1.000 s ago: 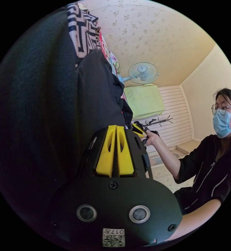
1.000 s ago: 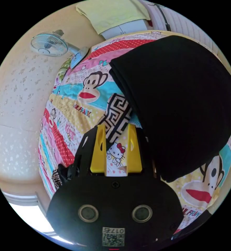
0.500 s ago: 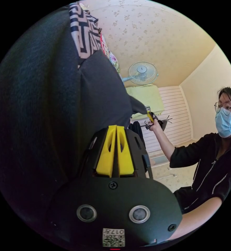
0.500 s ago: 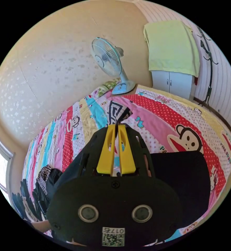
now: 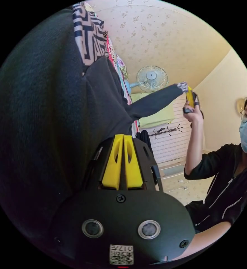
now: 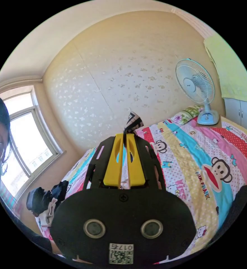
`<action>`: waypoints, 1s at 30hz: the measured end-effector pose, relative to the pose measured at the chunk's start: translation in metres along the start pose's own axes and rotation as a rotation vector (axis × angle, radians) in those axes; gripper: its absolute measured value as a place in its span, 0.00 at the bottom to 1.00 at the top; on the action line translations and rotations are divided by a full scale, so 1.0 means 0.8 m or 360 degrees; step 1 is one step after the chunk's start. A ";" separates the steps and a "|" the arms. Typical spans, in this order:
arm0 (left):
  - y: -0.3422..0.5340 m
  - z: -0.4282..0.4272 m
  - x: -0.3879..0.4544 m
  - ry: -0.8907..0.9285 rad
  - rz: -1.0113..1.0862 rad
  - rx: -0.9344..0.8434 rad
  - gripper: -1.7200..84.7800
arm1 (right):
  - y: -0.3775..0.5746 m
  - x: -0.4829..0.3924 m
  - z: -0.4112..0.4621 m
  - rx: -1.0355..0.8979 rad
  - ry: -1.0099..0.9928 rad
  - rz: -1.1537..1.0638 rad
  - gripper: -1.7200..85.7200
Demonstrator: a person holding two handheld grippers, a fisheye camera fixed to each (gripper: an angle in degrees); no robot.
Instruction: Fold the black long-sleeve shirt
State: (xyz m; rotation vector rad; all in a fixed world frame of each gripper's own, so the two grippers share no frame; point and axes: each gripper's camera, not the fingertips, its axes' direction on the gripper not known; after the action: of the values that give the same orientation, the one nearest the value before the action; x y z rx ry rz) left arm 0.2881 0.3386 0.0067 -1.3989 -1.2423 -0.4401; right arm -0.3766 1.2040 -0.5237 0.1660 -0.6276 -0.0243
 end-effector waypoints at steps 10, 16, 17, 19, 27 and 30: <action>0.161 -0.197 0.074 -0.0002 0.0125 0.0670 0.11 | 0.222 -0.225 0.166 -0.0779 -0.0822 -0.0323 0.14; 0.263 -0.308 0.074 -0.0327 0.0063 0.0819 0.11 | 0.286 -0.231 0.151 -0.1163 -0.0953 -0.0486 0.16; 0.265 -0.318 0.072 -0.0367 0.0067 0.0828 0.12 | 0.274 -0.224 0.144 -0.1157 -0.0873 -0.0559 0.16; 0.255 -0.325 0.070 -0.0401 0.0078 0.0827 0.12 | 0.252 -0.209 0.143 -0.1154 -0.0698 -0.0680 0.16; 0.109 -0.282 0.065 -0.0301 0.0393 0.0655 0.12 | 0.213 -0.169 0.242 -0.1484 -0.0633 -0.1064 0.15; 0.072 -0.268 0.069 -0.0432 0.0398 0.0590 0.13 | 0.227 -0.179 0.284 -0.1603 -0.0523 -0.1277 0.12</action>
State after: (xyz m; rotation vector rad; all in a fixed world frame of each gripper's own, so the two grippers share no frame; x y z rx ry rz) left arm 0.4395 0.1850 0.0832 -1.2949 -1.2660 0.1536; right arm -0.6308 1.3599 -0.3968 -0.5846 -0.7725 -1.1412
